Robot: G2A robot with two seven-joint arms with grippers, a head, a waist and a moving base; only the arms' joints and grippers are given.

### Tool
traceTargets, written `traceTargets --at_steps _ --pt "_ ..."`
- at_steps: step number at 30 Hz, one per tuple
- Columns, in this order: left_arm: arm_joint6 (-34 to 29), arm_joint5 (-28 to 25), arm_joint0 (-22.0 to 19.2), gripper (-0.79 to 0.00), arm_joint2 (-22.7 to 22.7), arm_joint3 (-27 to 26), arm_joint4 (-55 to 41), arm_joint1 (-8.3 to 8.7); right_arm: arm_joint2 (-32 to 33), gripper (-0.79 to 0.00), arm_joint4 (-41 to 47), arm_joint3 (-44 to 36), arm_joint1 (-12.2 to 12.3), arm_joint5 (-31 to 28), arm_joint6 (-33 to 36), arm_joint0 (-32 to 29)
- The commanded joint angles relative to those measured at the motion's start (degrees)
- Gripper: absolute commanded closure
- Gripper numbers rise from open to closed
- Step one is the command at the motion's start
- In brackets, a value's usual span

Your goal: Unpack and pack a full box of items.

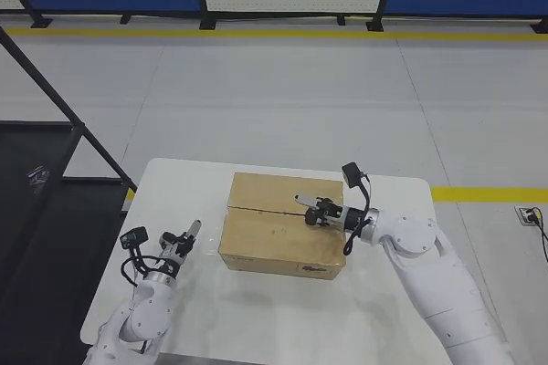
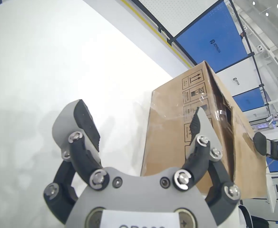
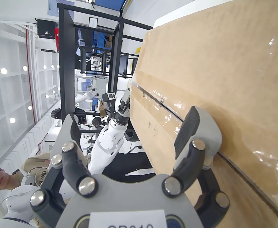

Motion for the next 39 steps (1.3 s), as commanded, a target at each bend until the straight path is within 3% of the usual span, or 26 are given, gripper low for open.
traceTargets --at_steps 1,7,13,23,39 --pt "2.0 1.2 -0.1 -0.785 0.3 0.3 5.2 0.10 -0.1 -0.785 0.1 0.0 0.0 0.0 0.0 0.1" --pt "8.0 2.5 -2.3 -0.785 6.1 6.6 25.4 -0.16 -0.3 -0.785 0.3 0.1 0.1 -0.2 -0.2 0.0" --pt "10.6 -0.3 -5.6 -0.785 8.4 11.8 28.5 -0.97 -0.2 -0.785 0.7 0.4 0.2 -0.5 -0.3 -0.3" --pt "11.5 1.3 -10.9 -0.785 12.2 18.4 36.0 -2.33 -0.4 -0.785 0.8 0.5 0.3 -0.3 -0.4 -0.4" --pt "15.2 6.3 -16.3 -0.785 13.7 24.9 36.4 -4.86 -0.6 -0.785 1.2 0.6 0.6 -0.4 -0.5 -0.4"
